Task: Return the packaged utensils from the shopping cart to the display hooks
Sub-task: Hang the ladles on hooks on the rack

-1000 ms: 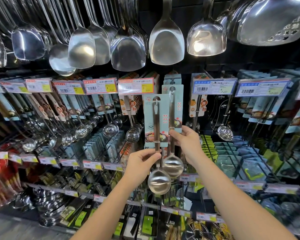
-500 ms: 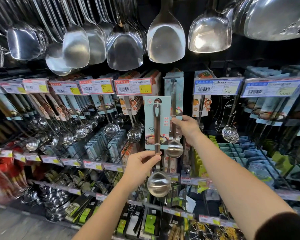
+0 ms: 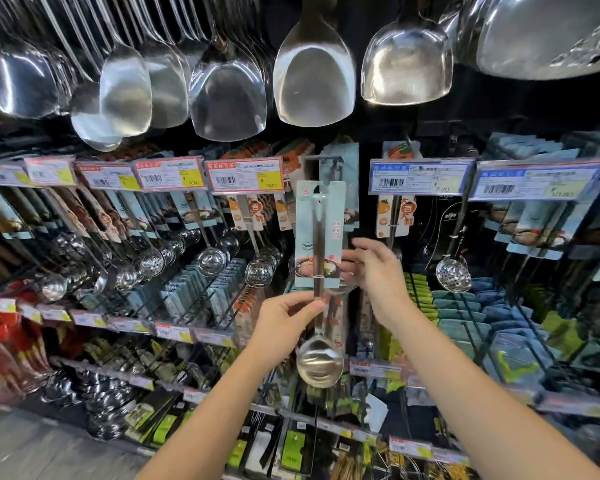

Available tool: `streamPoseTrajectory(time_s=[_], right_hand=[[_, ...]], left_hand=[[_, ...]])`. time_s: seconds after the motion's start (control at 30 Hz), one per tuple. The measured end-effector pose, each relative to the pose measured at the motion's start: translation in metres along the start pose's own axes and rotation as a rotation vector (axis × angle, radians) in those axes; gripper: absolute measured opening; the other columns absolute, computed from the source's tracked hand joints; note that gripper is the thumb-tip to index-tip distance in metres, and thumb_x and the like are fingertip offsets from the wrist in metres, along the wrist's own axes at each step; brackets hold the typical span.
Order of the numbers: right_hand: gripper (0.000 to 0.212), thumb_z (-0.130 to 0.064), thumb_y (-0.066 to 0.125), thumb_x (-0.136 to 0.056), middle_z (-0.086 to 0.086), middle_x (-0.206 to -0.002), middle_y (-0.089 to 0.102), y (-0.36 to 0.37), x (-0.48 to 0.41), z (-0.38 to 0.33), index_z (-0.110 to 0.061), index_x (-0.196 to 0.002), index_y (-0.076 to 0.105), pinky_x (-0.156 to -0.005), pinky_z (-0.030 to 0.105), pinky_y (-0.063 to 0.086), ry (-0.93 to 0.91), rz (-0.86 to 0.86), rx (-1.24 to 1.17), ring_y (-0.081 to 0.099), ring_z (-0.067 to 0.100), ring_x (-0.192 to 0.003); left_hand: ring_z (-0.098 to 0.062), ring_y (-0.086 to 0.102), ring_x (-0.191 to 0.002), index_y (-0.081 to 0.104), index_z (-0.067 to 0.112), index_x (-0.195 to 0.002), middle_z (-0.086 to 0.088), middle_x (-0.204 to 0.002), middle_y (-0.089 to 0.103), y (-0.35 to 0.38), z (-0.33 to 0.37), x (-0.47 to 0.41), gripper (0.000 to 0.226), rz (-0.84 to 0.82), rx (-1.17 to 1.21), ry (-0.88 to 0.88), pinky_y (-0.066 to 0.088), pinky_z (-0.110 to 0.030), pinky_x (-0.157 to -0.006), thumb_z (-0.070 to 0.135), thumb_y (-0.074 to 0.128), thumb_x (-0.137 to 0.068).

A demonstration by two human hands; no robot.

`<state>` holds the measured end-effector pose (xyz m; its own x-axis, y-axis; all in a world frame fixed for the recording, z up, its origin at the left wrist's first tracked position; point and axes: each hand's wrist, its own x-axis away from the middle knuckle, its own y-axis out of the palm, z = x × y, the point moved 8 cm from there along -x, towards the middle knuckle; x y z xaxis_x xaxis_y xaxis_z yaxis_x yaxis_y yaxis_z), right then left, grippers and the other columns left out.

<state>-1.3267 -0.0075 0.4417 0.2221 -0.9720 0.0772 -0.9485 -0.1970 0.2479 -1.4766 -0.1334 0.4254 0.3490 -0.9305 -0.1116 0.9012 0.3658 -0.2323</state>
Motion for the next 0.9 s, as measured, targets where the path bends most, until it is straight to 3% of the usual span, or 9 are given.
streamPoseTrajectory(time_s=[0.07, 0.17, 0.23, 0.3, 0.43, 0.53, 0.77, 0.9], right_hand=[[0.03, -0.002, 0.048, -0.102, 0.012, -0.103, 0.08, 0.007, 0.024, -0.02, -0.019, -0.121, 0.064, -0.079, 0.038, 0.061, -0.056, -0.14, -0.03, 0.077, 0.024, -0.086], [0.031, -0.009, 0.062, -0.1, 0.01, -0.106, 0.08, 0.015, 0.045, -0.037, -0.025, -0.126, 0.061, -0.083, 0.034, 0.061, -0.178, -0.261, 0.058, 0.078, 0.022, -0.096], [0.038, -0.011, 0.072, -0.095, 0.01, -0.105, 0.08, 0.017, 0.048, -0.04, -0.021, -0.13, 0.061, -0.089, 0.033, 0.06, -0.267, -0.248, 0.185, 0.077, 0.021, -0.099], [0.041, -0.009, 0.076, -0.091, 0.008, -0.106, 0.079, 0.019, 0.053, -0.042, -0.015, -0.129, 0.062, -0.095, 0.041, 0.06, -0.311, -0.213, 0.226, 0.075, 0.024, -0.1], [0.025, -0.004, 0.075, -0.091, 0.005, -0.106, 0.079, 0.023, 0.063, -0.04, -0.015, -0.113, 0.069, -0.092, 0.056, 0.059, -0.365, -0.169, 0.233, 0.076, 0.03, -0.098], [0.021, -0.002, 0.073, -0.093, 0.008, -0.105, 0.08, 0.027, 0.065, -0.042, -0.009, -0.112, 0.07, -0.087, 0.055, 0.062, -0.375, -0.156, 0.205, 0.078, 0.029, -0.093], [0.02, -0.004, 0.075, -0.092, 0.009, -0.106, 0.08, 0.031, 0.053, -0.051, -0.009, -0.111, 0.071, -0.093, 0.057, 0.059, -0.402, -0.063, 0.197, 0.077, 0.034, -0.099], [0.02, -0.008, 0.072, -0.094, 0.008, -0.097, 0.082, 0.029, 0.049, -0.046, -0.011, -0.114, 0.072, -0.091, 0.055, 0.06, -0.354, -0.025, 0.206, 0.079, 0.031, -0.092]], left_hand=[[-0.006, 0.075, -0.092, 0.081, 0.027, -0.095, 0.012, -0.094, 0.081, 0.006, 0.003, -0.001, 0.015, -0.002, -0.003, 0.013, 0.056, -0.021, -0.085, 0.014, 0.074, -0.094], [-0.001, 0.073, -0.089, 0.08, 0.028, -0.095, 0.014, -0.092, 0.08, 0.013, 0.01, 0.001, 0.018, -0.024, -0.04, 0.082, 0.054, -0.016, -0.081, 0.012, 0.071, -0.096], [-0.005, 0.074, -0.091, 0.081, 0.025, -0.097, 0.011, -0.094, 0.081, 0.014, 0.01, 0.004, 0.018, -0.027, -0.038, 0.105, 0.056, -0.018, -0.083, 0.012, 0.07, -0.096], [-0.011, 0.075, -0.092, 0.082, 0.018, -0.099, 0.006, -0.094, 0.081, 0.012, 0.008, 0.007, 0.013, -0.027, -0.038, 0.106, 0.058, -0.021, -0.085, 0.012, 0.071, -0.096], [-0.009, 0.075, -0.091, 0.083, 0.015, -0.101, 0.005, -0.094, 0.081, 0.008, 0.001, 0.011, 0.011, -0.031, -0.023, 0.092, 0.056, -0.019, -0.083, 0.015, 0.073, -0.095], [-0.005, 0.073, -0.087, 0.083, 0.014, -0.1, 0.006, -0.092, 0.081, 0.003, 0.004, 0.009, 0.011, -0.032, -0.007, 0.113, 0.054, -0.017, -0.081, 0.015, 0.073, -0.094], [-0.004, 0.066, -0.073, 0.077, 0.018, -0.088, -0.004, -0.084, 0.076, 0.0, 0.012, -0.01, 0.003, -0.063, 0.001, 0.14, 0.054, -0.02, -0.073, 0.017, 0.077, -0.091], [-0.011, 0.072, -0.082, 0.079, 0.018, -0.091, -0.001, -0.088, 0.078, 0.005, 0.0, -0.02, 0.004, -0.104, 0.046, 0.118, 0.059, -0.027, -0.083, 0.021, 0.079, -0.09]])
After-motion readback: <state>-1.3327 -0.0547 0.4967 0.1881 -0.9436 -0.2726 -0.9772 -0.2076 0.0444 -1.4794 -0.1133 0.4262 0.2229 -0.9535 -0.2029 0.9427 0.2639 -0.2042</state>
